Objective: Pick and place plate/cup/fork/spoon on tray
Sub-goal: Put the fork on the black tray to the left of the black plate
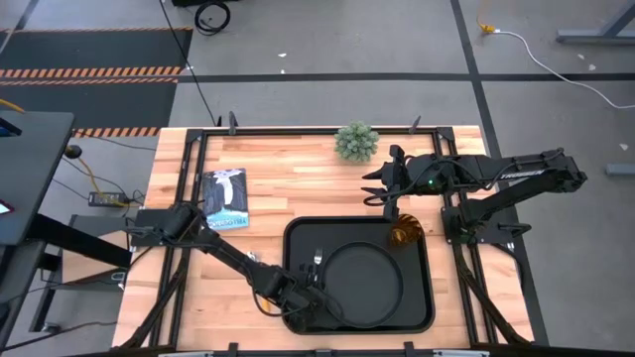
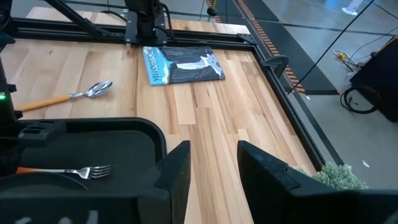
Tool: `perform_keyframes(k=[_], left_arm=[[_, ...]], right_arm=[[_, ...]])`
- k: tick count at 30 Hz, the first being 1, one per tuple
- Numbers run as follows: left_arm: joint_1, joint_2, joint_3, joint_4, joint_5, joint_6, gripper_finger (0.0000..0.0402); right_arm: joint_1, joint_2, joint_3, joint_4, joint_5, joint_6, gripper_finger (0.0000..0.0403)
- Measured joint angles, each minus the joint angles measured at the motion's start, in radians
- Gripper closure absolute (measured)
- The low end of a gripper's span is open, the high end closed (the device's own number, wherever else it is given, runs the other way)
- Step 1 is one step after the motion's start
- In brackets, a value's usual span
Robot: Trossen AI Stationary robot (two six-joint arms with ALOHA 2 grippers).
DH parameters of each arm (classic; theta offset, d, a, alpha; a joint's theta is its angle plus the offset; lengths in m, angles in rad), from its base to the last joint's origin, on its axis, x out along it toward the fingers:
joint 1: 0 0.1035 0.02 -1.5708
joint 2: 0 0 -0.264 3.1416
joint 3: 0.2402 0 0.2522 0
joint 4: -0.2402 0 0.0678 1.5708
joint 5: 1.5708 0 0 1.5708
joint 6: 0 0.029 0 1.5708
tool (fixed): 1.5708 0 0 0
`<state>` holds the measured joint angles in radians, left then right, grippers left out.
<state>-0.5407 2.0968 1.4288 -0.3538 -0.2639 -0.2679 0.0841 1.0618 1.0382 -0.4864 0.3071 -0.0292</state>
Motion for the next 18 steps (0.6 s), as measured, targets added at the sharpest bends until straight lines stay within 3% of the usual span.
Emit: perform_keyframes(k=[6,18], left_arm=[[0.005,-0.017,0.0,-0.052,-0.111,0.008,0.0338],[0.033,-0.017,0.0,-0.163,-0.151,-0.035,0.0368]], right_arm=[[0.0,0.0,0.0,0.0,-0.002,0.0,0.0265],[0.0,0.0,0.0,0.004,-0.009,0.003,0.0265]])
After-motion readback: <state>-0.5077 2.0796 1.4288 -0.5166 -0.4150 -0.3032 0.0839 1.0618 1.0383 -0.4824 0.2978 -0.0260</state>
